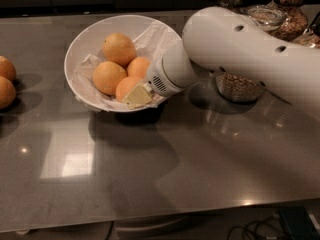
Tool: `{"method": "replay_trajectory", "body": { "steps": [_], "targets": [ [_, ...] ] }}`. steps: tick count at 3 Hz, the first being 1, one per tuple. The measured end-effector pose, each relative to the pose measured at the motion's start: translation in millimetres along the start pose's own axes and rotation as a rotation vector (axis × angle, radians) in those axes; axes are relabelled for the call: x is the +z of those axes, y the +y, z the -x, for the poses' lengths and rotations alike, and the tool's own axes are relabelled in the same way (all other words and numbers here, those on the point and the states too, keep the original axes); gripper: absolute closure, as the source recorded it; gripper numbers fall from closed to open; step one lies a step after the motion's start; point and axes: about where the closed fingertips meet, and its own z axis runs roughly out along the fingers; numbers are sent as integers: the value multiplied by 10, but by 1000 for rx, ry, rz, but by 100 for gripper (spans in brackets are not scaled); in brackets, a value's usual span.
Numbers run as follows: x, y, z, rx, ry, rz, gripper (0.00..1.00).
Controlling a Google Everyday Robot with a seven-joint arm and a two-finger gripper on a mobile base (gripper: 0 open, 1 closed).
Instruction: Pick orange from white bowl
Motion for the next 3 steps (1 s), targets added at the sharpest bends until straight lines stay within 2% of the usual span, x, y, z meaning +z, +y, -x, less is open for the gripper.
{"method": "replay_trajectory", "body": {
  "steps": [2,3],
  "targets": [
    [-451,36,274,-25,-131,39,100],
    [-671,35,398,-35,-189,39,100]
  ]
}}
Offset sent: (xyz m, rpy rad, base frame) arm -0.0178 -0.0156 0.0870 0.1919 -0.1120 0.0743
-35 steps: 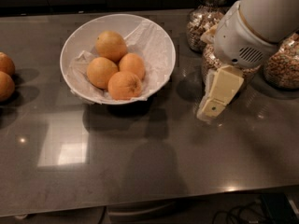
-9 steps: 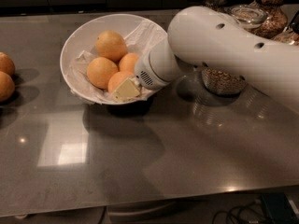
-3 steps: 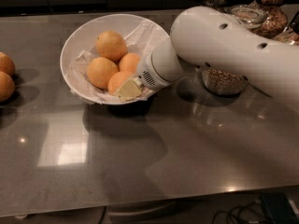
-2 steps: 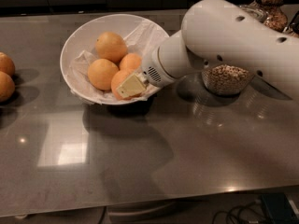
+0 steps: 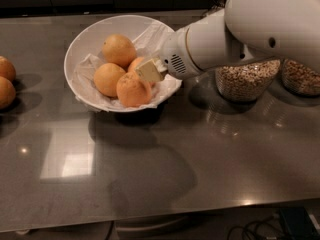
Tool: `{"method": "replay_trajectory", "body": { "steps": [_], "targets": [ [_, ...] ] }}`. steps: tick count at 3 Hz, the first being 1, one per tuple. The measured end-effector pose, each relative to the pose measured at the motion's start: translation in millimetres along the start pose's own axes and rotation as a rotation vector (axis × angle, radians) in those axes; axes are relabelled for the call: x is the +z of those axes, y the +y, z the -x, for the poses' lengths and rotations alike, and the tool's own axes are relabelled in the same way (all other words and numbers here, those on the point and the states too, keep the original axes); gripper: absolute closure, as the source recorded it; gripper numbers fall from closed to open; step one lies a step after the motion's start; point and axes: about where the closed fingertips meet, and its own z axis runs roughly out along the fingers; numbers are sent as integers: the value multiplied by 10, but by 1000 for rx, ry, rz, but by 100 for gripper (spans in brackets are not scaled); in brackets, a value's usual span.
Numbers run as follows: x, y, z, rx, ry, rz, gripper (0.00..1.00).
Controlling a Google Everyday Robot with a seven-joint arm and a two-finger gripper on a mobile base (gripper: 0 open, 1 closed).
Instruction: Pick orange from white bowl
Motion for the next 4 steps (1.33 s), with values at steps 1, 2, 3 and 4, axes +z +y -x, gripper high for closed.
{"method": "replay_trajectory", "body": {
  "steps": [1,2,3,4],
  "targets": [
    [-3,6,5,-1,-2,1,81],
    [-4,7,6,-1,-2,2,57],
    [-18,46,50,-12,-9,15,34],
    [0,106,30,-1,-17,44,11]
  ]
}}
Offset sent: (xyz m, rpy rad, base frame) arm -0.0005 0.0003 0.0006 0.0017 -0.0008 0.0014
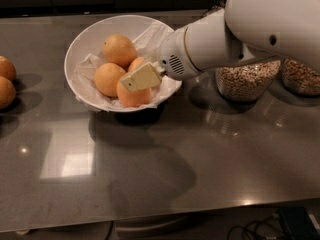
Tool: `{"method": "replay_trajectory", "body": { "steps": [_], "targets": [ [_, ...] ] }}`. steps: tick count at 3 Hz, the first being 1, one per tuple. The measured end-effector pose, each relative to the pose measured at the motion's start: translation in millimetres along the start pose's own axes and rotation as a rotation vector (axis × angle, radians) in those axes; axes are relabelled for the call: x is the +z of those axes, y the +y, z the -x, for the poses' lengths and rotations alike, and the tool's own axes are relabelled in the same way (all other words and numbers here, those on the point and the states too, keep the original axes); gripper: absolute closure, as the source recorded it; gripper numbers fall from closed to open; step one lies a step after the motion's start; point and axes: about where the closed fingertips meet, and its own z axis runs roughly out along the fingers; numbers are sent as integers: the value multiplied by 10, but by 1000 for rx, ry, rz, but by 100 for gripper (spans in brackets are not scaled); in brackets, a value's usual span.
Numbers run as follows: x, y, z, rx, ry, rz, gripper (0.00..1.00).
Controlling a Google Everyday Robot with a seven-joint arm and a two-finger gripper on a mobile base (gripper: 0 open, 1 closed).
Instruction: Pick orange from white bowl
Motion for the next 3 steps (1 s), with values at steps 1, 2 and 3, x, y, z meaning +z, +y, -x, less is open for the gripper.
{"method": "replay_trajectory", "body": {
  "steps": [1,2,3],
  "targets": [
    [65,58,-100,30,7,16,14],
    [113,63,-146,37,19,4,16],
    [128,41,-127,30,27,-18,16]
  ]
}}
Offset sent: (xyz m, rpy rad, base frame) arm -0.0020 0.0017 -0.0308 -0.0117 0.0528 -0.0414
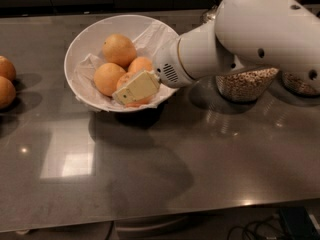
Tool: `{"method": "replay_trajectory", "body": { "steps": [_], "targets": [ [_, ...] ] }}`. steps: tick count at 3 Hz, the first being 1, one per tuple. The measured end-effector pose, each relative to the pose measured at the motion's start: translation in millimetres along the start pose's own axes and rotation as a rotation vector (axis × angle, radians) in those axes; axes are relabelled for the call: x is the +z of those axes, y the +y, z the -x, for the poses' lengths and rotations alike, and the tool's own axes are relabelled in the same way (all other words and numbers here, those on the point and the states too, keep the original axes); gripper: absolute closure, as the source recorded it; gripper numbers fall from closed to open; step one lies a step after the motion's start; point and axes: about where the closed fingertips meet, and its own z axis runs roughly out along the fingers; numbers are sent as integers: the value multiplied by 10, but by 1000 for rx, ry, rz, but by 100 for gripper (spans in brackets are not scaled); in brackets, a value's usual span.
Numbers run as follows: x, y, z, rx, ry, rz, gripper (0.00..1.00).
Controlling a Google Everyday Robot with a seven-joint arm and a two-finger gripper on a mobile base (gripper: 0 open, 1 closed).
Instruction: Pick orange from white bowl
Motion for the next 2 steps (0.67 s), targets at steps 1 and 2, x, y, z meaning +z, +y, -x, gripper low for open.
{"method": "replay_trajectory", "body": {
  "steps": [1,2],
  "targets": [
    [8,-45,39,-13,8,-30,25],
    [28,-101,42,-11,11,-54,38]
  ]
}}
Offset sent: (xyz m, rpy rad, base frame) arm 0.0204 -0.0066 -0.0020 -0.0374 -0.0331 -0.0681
